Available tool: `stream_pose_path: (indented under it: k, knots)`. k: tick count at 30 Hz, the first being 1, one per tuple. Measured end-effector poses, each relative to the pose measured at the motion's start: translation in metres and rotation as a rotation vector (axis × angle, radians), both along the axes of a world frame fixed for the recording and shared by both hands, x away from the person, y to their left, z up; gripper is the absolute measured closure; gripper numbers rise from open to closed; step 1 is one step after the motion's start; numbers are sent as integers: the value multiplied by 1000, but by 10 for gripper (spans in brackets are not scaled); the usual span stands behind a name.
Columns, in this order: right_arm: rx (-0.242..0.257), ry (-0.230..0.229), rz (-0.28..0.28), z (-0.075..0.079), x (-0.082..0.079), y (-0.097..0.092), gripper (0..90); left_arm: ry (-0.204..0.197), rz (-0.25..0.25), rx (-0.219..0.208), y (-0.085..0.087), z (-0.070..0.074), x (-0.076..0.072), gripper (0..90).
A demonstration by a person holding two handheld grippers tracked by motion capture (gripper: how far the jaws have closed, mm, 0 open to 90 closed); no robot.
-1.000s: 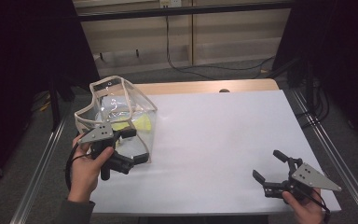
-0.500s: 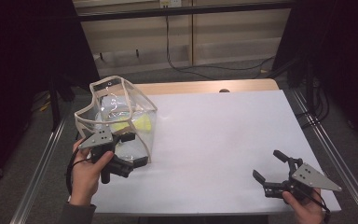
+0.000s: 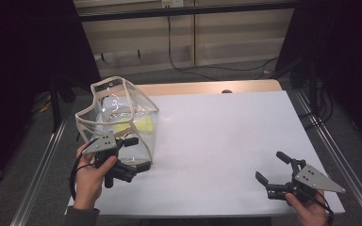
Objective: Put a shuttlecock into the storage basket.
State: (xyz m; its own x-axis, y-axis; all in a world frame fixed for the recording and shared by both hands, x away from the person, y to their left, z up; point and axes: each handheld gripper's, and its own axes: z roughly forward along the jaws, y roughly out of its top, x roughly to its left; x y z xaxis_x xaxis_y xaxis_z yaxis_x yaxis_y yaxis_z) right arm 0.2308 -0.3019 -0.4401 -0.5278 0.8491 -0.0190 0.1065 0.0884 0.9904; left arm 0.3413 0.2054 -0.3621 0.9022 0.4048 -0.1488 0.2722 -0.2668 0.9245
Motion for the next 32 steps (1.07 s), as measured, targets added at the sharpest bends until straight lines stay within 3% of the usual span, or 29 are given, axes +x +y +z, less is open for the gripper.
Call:
stream_pose_path:
  k: [32]
  knots:
    - [-1,-4,0,0,0,0,26,9,16,-16,3,-19,-2,0]
